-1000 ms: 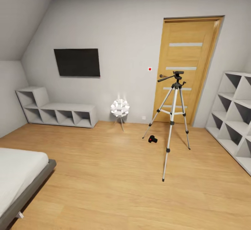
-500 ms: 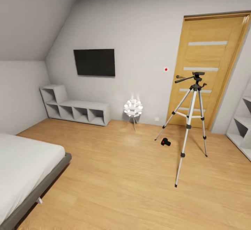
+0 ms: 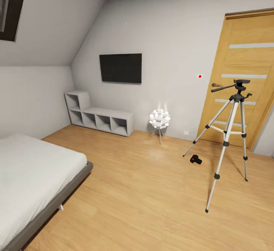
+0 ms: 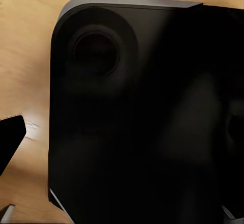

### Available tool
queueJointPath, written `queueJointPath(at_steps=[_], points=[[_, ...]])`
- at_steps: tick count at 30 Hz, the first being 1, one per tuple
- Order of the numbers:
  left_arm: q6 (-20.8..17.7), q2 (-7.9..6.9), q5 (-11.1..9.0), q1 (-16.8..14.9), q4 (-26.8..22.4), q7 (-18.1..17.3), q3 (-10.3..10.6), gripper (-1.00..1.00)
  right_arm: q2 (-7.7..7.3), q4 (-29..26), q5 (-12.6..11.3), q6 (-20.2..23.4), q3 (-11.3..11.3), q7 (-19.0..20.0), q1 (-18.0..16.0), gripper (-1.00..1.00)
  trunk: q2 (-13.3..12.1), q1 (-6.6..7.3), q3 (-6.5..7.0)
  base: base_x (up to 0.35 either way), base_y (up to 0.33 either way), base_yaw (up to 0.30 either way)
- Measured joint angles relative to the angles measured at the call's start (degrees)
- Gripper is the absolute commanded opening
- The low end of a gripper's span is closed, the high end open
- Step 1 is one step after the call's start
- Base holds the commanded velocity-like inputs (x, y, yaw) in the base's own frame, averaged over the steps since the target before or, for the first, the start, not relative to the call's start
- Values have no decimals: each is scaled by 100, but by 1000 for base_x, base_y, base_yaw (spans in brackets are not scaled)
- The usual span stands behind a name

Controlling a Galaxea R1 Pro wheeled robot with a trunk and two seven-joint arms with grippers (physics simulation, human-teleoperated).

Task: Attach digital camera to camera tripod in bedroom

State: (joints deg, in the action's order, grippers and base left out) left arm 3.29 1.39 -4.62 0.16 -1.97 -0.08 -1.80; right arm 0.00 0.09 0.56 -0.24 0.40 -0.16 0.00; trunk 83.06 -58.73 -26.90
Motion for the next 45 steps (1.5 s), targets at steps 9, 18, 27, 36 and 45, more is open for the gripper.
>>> queueJointPath(at_steps=[9,18,27,36,45], points=[[-2,5,0,0,0,0,0,100,-5,-1,6,0,7,7,1,100,0,1,0,51,0,59],[-7,5,-7,0,0,0,0,100,-24,-1,8,0,14,8,1,100,0,3,0,285,0,4],[-11,9,-8,0,0,0,0,100,-26,-1,8,1,9,8,1,100,0,3,0,321,0,0],[-13,9,-13,0,0,0,0,100,-32,-1,8,0,8,8,1,100,0,3,0,323,0,0],[-12,9,-16,0,0,15,0,100,-34,-1,8,0,9,8,1,100,0,3,0,323,0,0]])
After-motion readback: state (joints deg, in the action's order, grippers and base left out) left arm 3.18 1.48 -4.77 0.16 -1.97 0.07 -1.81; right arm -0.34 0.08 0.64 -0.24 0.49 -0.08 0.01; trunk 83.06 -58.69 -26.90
